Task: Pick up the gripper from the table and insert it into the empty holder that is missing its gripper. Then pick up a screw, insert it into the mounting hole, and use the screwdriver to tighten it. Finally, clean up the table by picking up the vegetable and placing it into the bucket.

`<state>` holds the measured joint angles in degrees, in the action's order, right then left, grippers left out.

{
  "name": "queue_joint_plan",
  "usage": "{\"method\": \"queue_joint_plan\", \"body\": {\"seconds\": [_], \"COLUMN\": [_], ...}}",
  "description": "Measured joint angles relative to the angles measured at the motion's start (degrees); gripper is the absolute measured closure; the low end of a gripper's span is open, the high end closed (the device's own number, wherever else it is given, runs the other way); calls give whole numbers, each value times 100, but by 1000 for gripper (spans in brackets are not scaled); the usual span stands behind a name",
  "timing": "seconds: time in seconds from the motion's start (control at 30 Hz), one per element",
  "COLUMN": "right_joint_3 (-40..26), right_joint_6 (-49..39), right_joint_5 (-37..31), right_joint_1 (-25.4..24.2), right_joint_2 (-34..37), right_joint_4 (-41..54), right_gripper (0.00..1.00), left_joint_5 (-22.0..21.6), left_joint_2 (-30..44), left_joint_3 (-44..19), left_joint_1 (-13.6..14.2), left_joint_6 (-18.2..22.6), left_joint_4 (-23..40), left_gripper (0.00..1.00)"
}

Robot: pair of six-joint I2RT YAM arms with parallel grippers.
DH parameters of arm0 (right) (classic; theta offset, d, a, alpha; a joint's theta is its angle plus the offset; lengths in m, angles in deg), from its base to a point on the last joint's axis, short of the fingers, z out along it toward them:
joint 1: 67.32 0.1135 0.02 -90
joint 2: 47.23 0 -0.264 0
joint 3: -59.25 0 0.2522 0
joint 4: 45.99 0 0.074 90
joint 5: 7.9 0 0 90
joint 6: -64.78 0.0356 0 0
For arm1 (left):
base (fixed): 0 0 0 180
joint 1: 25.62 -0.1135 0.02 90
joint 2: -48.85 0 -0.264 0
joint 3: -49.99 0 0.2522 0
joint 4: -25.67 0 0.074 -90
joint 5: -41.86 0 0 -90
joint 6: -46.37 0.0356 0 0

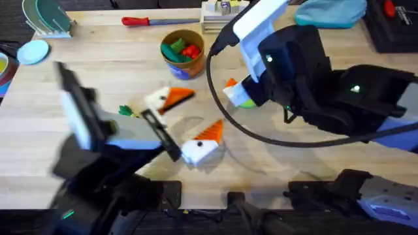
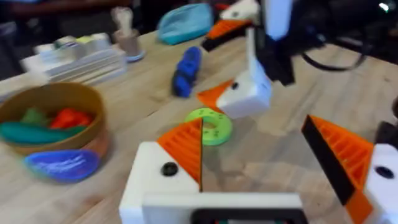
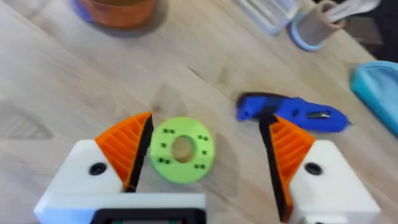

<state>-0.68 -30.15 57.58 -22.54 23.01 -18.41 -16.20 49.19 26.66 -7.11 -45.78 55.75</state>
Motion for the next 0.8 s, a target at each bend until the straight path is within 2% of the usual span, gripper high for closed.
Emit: {"method": "queue_joint_plan", "body": {"seconds": [0.13, 0.23, 0.33, 0.4, 0.53, 0.67, 0.7, 0.8], "right_joint_3": [0, 0, 0, 0, 0, 1, 0, 0], "right_joint_6": [238, 327, 365, 373, 375, 391, 392, 394], "right_joint_5": [384, 502, 562, 600, 622, 625, 626, 636], "right_joint_1": [33, 32, 32, 32, 32, 16, 13, 3], "right_joint_2": [0, 0, 0, 0, 0, 0, 0, 0], "right_joint_4": [-139, -320, -560, -701, -819, -819, -819, -818], "right_gripper": [10, 10, 10, 10, 10, 10, 10, 10], "left_joint_5": [-1080, -1882, -2477, -2774, -3063, -3276, -3408, -3773], "left_joint_2": [339, 1068, 1982, 2708, 3898, 4729, 4905, 5221], "left_joint_3": [-1419, -2501, -3290, -3789, -4441, -4678, -4679, -4679], "left_joint_1": [0, 0, 0, 0, 0, 0, -2, -186], "left_joint_6": [-49, -85, -91, -90, -92, -129, -280, -1122], "left_joint_4": [1739, 3080, 3869, 4224, 4247, 4331, 4462, 4767], "left_gripper": [9, 11, 10, 10, 9, 10, 9, 11]}}
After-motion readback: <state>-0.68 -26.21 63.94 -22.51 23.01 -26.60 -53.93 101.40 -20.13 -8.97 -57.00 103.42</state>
